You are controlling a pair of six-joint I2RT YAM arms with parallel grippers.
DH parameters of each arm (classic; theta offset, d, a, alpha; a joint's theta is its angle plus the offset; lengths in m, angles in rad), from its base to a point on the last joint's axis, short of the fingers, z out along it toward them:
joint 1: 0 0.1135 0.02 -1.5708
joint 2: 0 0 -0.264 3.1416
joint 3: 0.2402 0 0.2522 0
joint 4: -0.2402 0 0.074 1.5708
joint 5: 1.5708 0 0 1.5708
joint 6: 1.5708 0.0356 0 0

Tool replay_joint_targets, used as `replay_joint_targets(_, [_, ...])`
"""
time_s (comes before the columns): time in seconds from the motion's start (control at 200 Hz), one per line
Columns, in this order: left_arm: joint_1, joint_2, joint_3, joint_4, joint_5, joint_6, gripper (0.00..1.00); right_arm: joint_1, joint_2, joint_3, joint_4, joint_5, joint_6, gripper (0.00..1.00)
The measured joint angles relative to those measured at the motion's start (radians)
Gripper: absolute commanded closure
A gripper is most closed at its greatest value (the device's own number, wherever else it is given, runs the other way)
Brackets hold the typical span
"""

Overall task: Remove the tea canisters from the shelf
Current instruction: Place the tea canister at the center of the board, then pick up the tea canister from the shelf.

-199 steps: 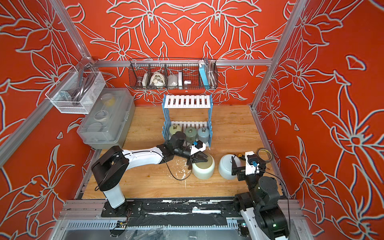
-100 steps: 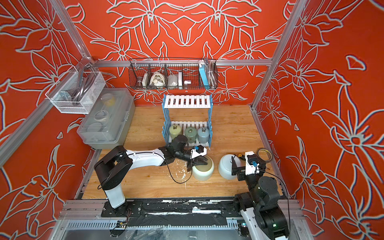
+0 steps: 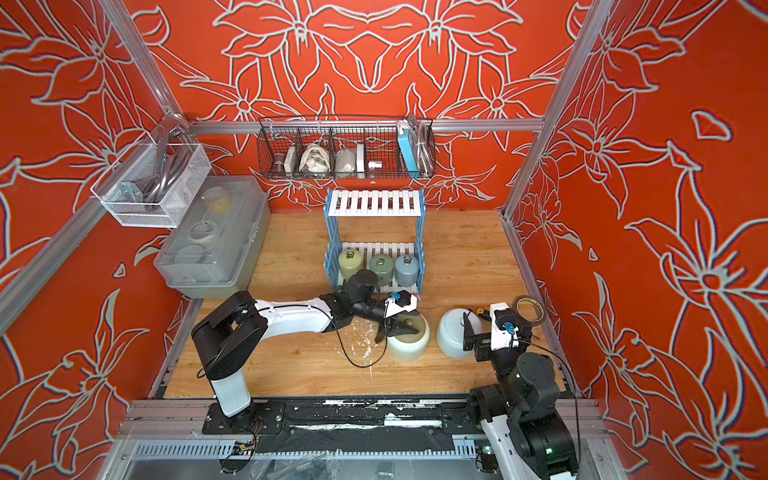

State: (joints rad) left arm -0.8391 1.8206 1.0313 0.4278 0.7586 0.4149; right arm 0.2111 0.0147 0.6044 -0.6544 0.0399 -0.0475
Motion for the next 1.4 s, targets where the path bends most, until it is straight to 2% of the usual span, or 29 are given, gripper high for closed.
replay_joint_targets(0.03, [0.0, 0.0, 0.003, -0.003, -0.002, -0.002, 0.3, 0.0, 0.0, 0.0, 0.0, 0.0, 0.0, 0.01])
replay_joint_targets(0.255, [0.0, -0.023, 0.01, -0.069, -0.022, -0.003, 0.17, -0.001, 0.0, 0.0, 0.0, 0.0, 0.0, 0.01])
replay_joint_targets(0.28, [0.0, -0.029, 0.01, -0.079, -0.024, -0.002, 0.12, -0.001, 0.0, 0.0, 0.0, -0.001, 0.0, 0.01])
replay_joint_targets(0.405, [0.0, -0.077, 0.01, -0.135, -0.041, 0.002, 0.06, -0.002, 0.0, 0.0, 0.0, -0.002, 0.0, 0.01])
replay_joint_targets(0.445, [0.0, -0.093, 0.011, -0.157, -0.046, 0.003, 0.02, -0.002, 0.0, 0.0, 0.0, -0.002, 0.0, 0.01])
replay_joint_targets(0.906, [0.001, -0.256, 0.063, -0.508, -0.123, 0.032, 0.02, -0.002, 0.0, 0.0, 0.0, -0.004, 0.0, 0.01])
replay_joint_targets(1.141, [0.003, -0.317, 0.087, -0.668, -0.208, 0.015, 0.02, -0.002, 0.0, 0.0, 0.0, -0.004, 0.0, 0.01])
replay_joint_targets(1.401, [0.072, -0.436, 0.077, -0.764, -0.286, -0.035, 0.02, -0.004, 0.011, -0.001, 0.003, -0.003, 0.0, 0.01])
